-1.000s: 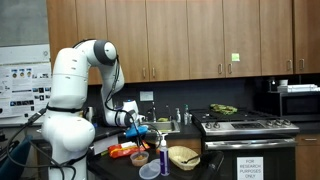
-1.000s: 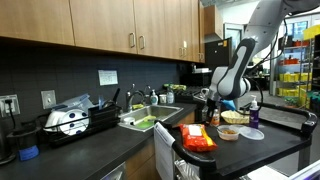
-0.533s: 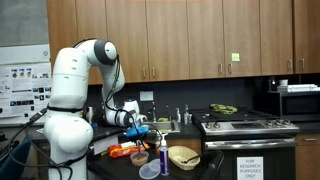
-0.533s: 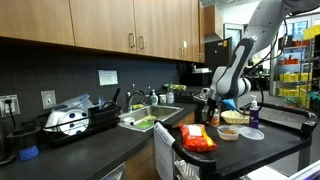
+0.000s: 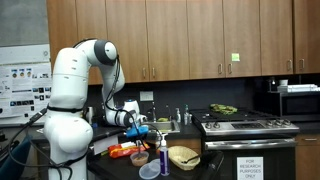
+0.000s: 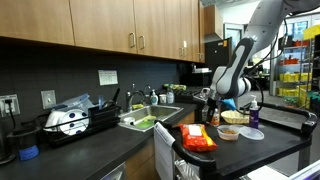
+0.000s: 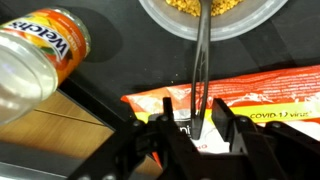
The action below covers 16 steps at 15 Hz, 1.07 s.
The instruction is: Scoop one spoon of baked beans with the silver spoon in the clear lunch box upwards and put it back downwards into the clear lunch box
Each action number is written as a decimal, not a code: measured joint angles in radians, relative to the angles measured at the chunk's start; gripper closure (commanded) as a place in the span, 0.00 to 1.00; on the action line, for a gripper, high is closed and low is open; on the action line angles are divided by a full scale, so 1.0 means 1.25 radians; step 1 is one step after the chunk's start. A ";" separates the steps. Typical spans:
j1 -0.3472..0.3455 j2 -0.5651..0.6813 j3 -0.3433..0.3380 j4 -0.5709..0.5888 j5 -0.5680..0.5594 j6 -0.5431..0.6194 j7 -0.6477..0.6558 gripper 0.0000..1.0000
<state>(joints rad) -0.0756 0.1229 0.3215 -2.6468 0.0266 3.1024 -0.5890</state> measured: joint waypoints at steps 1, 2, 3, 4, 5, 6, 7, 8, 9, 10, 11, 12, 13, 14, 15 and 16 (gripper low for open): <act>0.000 0.000 0.000 0.000 0.000 0.000 0.000 0.54; 0.000 0.000 0.000 0.000 0.000 0.000 0.000 0.54; 0.000 0.000 0.000 0.000 0.000 0.000 0.000 0.54; 0.000 0.000 0.000 0.000 0.000 0.000 -0.001 0.29; 0.000 0.000 0.000 0.000 0.000 0.000 -0.001 0.29; 0.000 0.000 0.000 0.000 0.000 0.000 0.000 0.25; 0.000 0.000 0.000 0.000 0.000 0.000 0.002 0.18; 0.000 0.000 0.000 0.001 0.000 0.000 0.003 0.13; 0.001 0.000 0.000 0.001 0.000 0.000 0.004 0.05; 0.001 -0.002 0.001 0.002 0.000 0.000 0.005 0.02; 0.002 -0.004 0.001 0.002 0.000 -0.001 0.007 0.00; 0.003 -0.008 0.001 0.002 0.000 -0.001 0.008 0.00; 0.004 -0.014 0.002 0.002 0.000 -0.002 0.010 0.00; 0.004 -0.021 0.004 0.000 0.000 -0.004 0.012 0.00; 0.004 -0.031 0.004 -0.001 0.000 -0.006 0.014 0.00; 0.005 -0.043 0.004 -0.005 0.000 -0.011 0.020 0.00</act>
<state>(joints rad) -0.0698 0.0686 0.3271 -2.6530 0.0266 3.0881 -0.5642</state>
